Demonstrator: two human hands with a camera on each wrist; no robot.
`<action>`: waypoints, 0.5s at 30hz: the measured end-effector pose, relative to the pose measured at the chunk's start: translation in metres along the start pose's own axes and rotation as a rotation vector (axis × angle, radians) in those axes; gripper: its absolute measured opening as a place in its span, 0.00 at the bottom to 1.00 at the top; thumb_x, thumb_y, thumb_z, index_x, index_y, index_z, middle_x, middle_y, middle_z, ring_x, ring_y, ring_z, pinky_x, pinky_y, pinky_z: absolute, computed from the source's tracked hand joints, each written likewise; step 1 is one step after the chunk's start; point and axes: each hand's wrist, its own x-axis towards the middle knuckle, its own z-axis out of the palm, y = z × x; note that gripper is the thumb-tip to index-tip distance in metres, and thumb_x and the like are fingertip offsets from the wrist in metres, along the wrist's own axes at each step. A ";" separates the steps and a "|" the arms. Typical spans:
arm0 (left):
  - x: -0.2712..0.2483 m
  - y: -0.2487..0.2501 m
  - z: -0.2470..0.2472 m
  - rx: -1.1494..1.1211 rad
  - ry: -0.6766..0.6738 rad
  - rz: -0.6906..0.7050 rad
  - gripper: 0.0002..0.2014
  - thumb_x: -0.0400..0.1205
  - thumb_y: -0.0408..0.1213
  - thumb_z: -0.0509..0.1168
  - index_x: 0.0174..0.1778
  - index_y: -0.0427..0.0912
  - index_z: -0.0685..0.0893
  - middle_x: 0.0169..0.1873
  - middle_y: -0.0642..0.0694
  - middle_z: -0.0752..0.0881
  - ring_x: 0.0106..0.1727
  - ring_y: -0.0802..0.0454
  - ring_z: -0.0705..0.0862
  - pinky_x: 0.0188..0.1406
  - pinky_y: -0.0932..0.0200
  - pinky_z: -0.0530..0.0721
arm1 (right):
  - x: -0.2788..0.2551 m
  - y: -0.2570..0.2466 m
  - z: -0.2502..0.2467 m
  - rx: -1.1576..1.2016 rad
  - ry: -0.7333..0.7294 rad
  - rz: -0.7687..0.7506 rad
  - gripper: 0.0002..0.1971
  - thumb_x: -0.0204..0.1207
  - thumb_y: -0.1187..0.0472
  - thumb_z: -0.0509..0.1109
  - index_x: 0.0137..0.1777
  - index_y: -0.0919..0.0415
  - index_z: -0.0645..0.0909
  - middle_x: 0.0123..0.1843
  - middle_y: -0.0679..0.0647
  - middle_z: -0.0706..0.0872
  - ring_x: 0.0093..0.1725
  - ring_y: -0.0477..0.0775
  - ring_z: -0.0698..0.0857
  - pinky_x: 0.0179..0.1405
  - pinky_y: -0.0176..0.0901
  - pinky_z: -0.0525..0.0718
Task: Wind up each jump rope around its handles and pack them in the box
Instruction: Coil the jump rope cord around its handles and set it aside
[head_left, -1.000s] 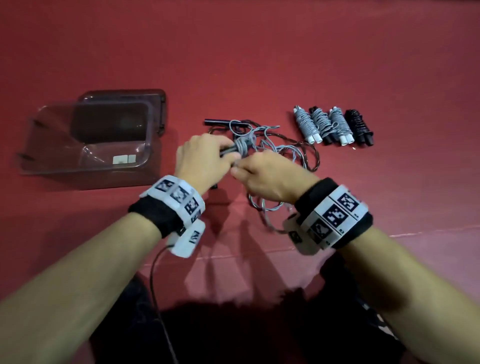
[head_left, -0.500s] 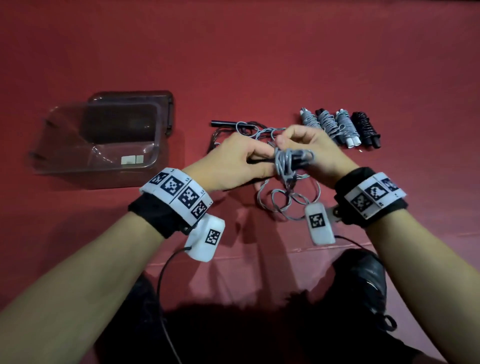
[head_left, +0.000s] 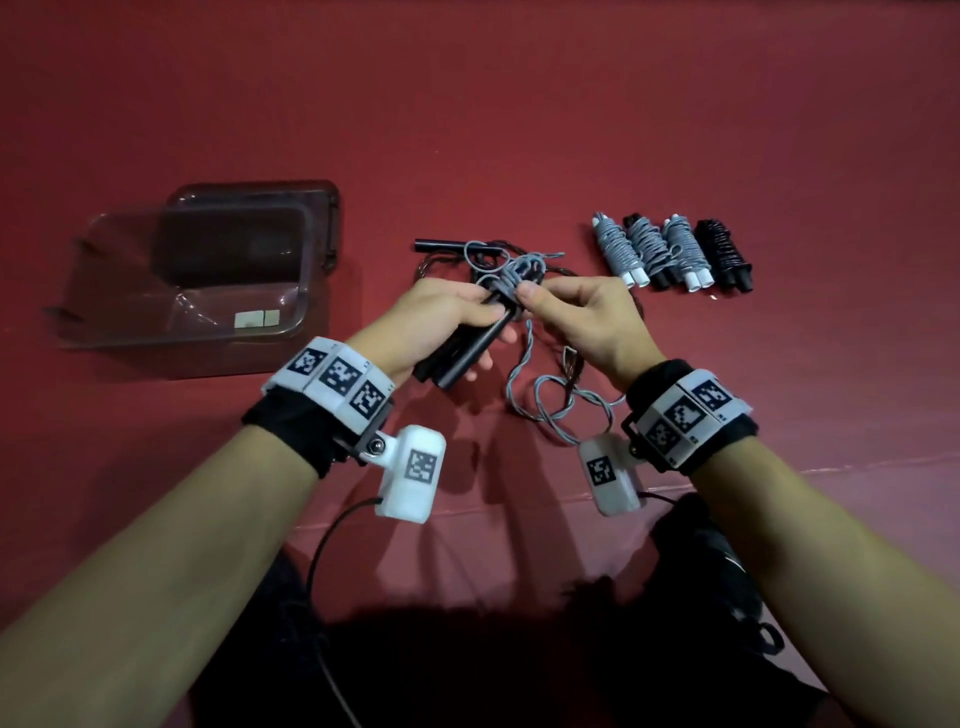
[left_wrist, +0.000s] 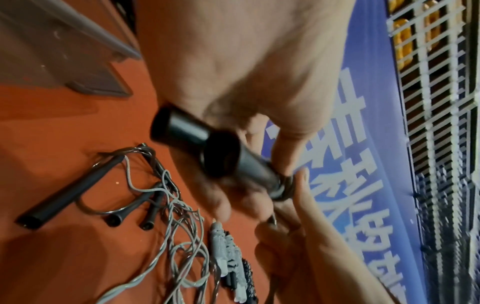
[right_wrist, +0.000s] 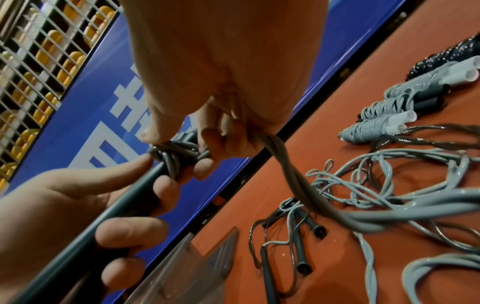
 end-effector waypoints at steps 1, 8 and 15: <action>0.001 -0.001 -0.002 0.021 -0.002 -0.014 0.07 0.88 0.31 0.65 0.52 0.40 0.89 0.45 0.42 0.93 0.31 0.49 0.86 0.31 0.54 0.86 | -0.001 0.001 0.002 -0.012 0.005 -0.003 0.15 0.83 0.55 0.74 0.46 0.70 0.91 0.19 0.36 0.79 0.22 0.35 0.75 0.29 0.24 0.70; 0.011 -0.022 0.007 0.103 0.353 -0.023 0.07 0.83 0.29 0.70 0.41 0.44 0.88 0.42 0.38 0.94 0.28 0.48 0.87 0.32 0.54 0.85 | -0.005 0.022 0.028 -0.094 -0.006 0.197 0.28 0.86 0.38 0.62 0.42 0.62 0.89 0.24 0.47 0.80 0.24 0.48 0.79 0.26 0.39 0.76; 0.013 -0.041 -0.010 0.252 0.546 0.039 0.03 0.78 0.34 0.76 0.41 0.45 0.90 0.34 0.52 0.92 0.34 0.49 0.92 0.41 0.53 0.90 | -0.008 -0.006 0.034 -0.685 -0.431 -0.006 0.18 0.84 0.55 0.64 0.32 0.55 0.69 0.33 0.52 0.78 0.39 0.62 0.78 0.40 0.46 0.71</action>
